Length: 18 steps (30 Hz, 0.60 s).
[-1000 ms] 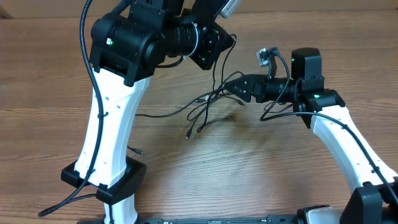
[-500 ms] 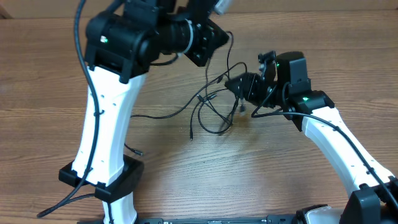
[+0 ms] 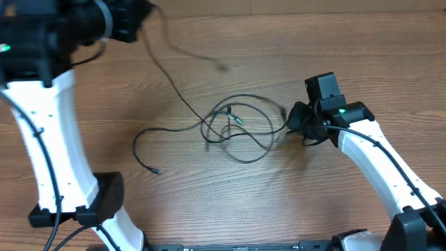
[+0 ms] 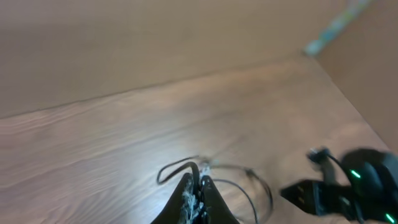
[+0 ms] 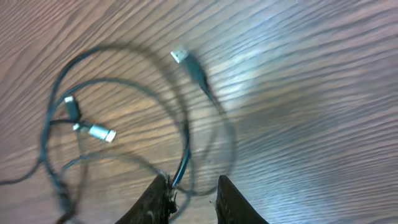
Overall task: Untangle cables
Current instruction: 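Lift the cables with the left gripper and reach the right gripper toward them, then pull one cable with the left gripper far leftward out of the pile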
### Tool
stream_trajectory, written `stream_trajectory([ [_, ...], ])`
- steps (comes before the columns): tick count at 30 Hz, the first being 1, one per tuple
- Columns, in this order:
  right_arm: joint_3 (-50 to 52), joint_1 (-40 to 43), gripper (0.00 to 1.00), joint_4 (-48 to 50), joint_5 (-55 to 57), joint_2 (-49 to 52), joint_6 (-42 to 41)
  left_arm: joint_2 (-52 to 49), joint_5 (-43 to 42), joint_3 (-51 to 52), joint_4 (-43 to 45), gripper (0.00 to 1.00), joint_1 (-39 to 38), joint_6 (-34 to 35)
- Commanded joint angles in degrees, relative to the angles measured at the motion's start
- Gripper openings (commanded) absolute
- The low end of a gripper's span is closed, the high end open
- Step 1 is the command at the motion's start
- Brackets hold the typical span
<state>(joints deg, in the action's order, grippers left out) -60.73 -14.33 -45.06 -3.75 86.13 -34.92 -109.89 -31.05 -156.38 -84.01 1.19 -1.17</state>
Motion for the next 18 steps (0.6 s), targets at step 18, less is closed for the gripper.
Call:
stream_trajectory([
  [18, -0.35, -2.01, 0.59, 6.27, -28.02, -0.17, 19.47, 1.7, -3.41, -1.03, 5.05, 0.04, 8.94, 9.44],
])
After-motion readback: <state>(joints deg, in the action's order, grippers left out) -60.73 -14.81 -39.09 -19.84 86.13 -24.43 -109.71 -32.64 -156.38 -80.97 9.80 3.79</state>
